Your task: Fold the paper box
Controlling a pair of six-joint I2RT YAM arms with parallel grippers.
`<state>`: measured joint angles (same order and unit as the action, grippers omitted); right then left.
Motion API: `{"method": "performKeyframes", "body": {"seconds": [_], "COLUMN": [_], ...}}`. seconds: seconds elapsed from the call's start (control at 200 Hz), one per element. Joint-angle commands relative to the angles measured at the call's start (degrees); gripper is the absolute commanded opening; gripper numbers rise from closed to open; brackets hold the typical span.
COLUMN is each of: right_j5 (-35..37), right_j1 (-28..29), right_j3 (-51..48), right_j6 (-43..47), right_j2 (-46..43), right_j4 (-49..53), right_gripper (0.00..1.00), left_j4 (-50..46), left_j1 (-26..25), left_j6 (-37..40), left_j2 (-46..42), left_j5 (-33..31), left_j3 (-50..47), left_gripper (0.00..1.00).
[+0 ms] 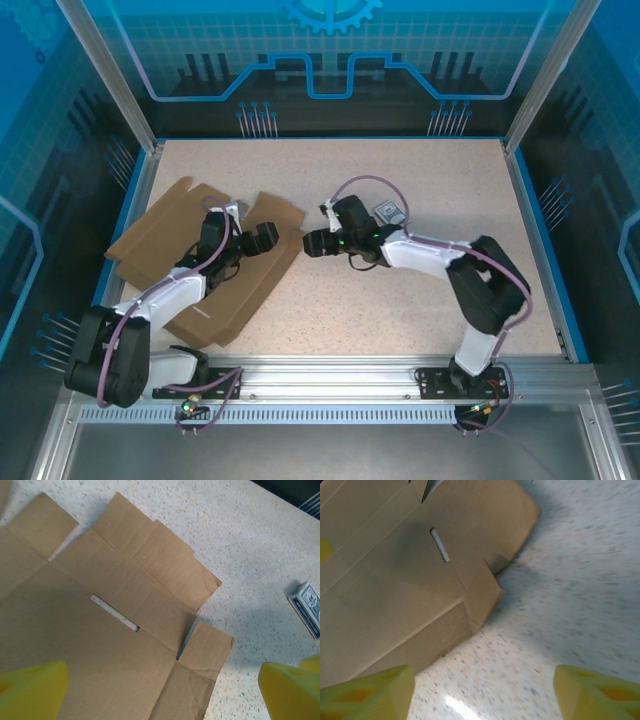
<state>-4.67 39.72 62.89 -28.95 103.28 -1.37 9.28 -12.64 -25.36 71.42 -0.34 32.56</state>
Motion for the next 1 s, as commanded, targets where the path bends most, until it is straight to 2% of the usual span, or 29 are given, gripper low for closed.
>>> {"method": "performKeyframes", "body": {"seconds": [0.0,0.31,0.585,0.725,0.866,0.996], "right_j5": [-4.3,-6.9,-9.4,-10.2,-12.3,-15.3], "right_j1": [0.1,0.0,-1.0,-4.0,-8.3,-13.3], "right_j3": [4.0,11.4,13.6,12.7,11.6,11.8], "right_j6": [-4.5,-7.2,-7.6,-1.9,9.3,19.8], "right_j2": [6.0,15.7,17.2,12.9,6.1,0.5], "right_j4": [-1.5,-2.5,-3.5,-1.3,4.7,12.8], "right_gripper": [0.68,0.54,0.25,0.1,0.08,0.07], "left_j4": [-1.5,-2.9,-3.2,-3.6,-1.1,7.0], "left_j1": [0.1,0.3,0.3,0.3,0.2,0.0], "left_j6": [1.5,3.2,2.9,2.8,3.4,4.4], "left_j2": [-3.1,-5.6,-5.9,-7.8,-10.1,-10.0], "left_j5": [-4.4,-7.1,-6.6,-5.7,-5.0,-2.2], "left_j3": [-0.3,-1.7,-1.0,0.5,2.4,3.5], "left_gripper": [0.99,0.99,0.99,0.99,0.99,0.99]}}
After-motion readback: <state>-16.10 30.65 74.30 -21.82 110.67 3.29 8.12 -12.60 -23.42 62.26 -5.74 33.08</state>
